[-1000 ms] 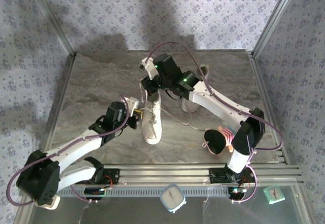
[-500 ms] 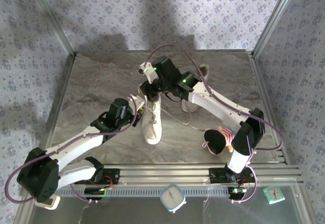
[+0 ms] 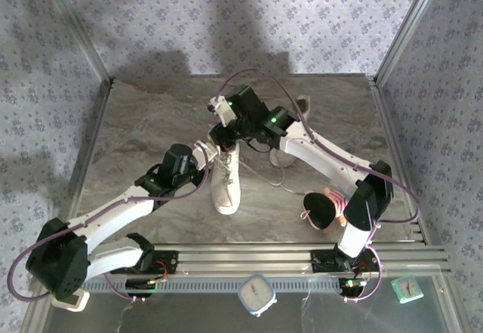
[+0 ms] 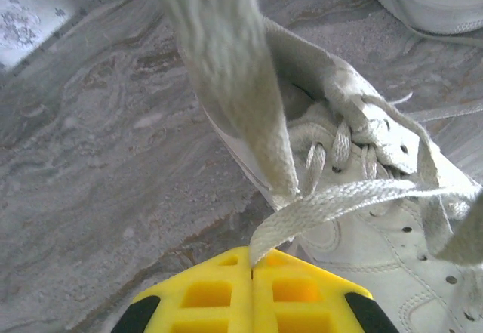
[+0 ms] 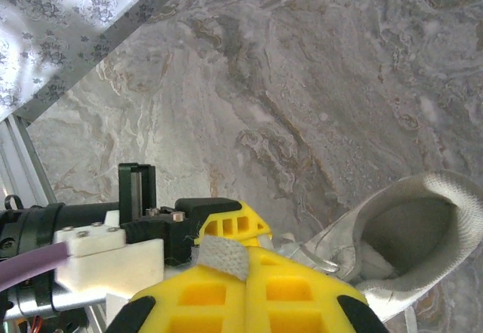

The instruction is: Tie the shoes

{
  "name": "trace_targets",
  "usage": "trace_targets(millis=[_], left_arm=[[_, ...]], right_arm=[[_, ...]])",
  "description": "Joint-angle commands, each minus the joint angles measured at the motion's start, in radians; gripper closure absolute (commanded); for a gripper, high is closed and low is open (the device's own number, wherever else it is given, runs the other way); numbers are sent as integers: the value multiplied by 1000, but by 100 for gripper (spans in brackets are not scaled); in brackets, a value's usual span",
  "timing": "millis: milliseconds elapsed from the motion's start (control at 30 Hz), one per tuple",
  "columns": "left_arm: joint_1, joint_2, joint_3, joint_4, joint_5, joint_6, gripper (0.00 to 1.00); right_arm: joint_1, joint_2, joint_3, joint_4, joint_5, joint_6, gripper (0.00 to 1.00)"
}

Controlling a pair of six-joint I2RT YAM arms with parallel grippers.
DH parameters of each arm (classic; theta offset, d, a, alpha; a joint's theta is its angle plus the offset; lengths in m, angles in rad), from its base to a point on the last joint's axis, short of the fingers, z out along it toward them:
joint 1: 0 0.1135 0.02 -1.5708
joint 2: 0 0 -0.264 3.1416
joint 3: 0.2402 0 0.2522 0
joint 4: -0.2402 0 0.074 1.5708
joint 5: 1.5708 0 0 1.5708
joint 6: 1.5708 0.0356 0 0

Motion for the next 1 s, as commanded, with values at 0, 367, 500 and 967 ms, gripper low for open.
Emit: trace_targets(millis=[0,367,500,967], left_arm=[[-4,10,43,8,-23,66,100],[-3,20,62,14,-23,96,100],[-4,17,60,17,-24,96,100],[-4,15,76,18,13,73,100]], right_arm=[[-14,33,14,-41,-46,33,100],[-46,117,-8,-46,-112,55,100],[-54,152,-5,-47,-145,61,100],[-93,59,-106,26,-74,68,76]])
